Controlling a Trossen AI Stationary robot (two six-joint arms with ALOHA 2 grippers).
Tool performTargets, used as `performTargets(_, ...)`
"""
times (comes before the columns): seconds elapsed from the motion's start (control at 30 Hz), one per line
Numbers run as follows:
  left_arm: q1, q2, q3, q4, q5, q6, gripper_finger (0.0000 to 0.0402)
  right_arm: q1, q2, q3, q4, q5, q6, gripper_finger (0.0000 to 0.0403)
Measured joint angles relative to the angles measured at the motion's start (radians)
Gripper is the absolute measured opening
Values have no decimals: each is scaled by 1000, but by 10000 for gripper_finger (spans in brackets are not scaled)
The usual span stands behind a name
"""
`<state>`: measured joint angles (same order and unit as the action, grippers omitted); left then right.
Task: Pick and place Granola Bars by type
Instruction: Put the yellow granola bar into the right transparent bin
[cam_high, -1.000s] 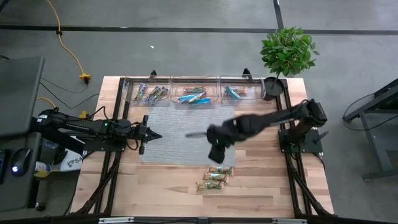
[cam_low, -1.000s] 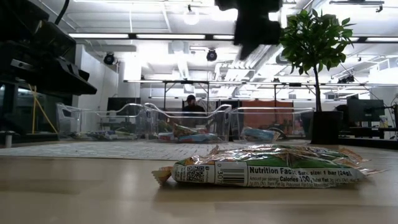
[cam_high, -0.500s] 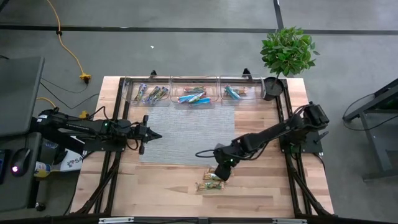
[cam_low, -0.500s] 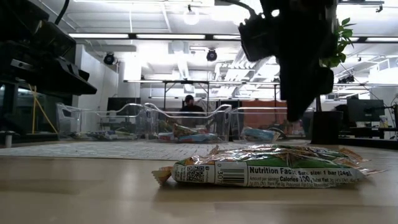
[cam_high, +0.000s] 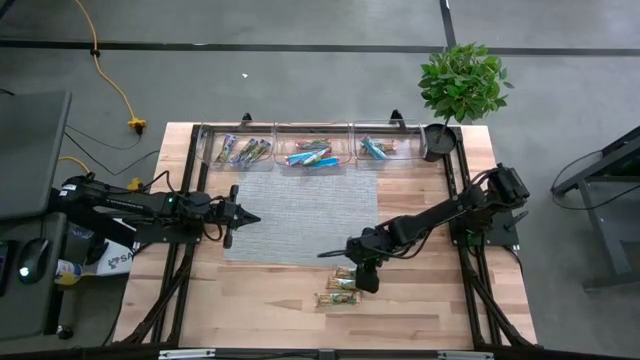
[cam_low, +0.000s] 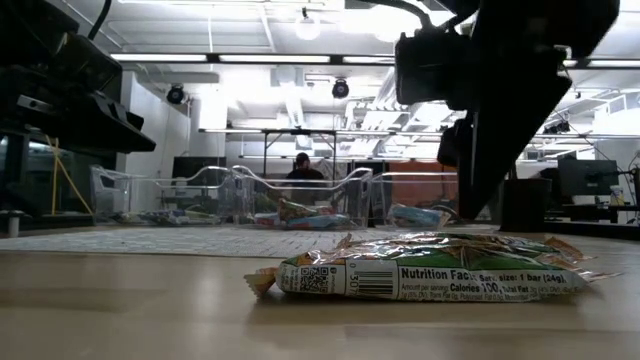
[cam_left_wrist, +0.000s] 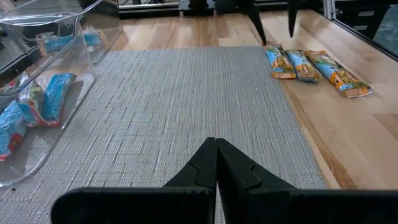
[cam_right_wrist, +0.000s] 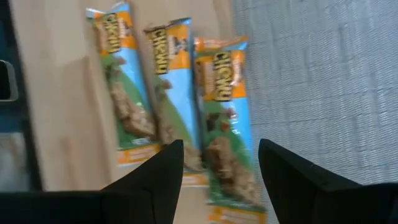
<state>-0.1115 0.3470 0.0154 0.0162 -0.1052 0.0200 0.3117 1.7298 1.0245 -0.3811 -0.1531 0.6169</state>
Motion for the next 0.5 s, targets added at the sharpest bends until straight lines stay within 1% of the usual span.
performTargets(0.17,0,0,0,0,0,0,0,6,4,0,-44,72,-82,193)
performTargets(0.33,0,0,0,0,0,0,0,21,11,0,-44,98,-149,193)
performTargets(0.5,0,0,0,0,0,0,0,61,12,0,-20,100,-160,193)
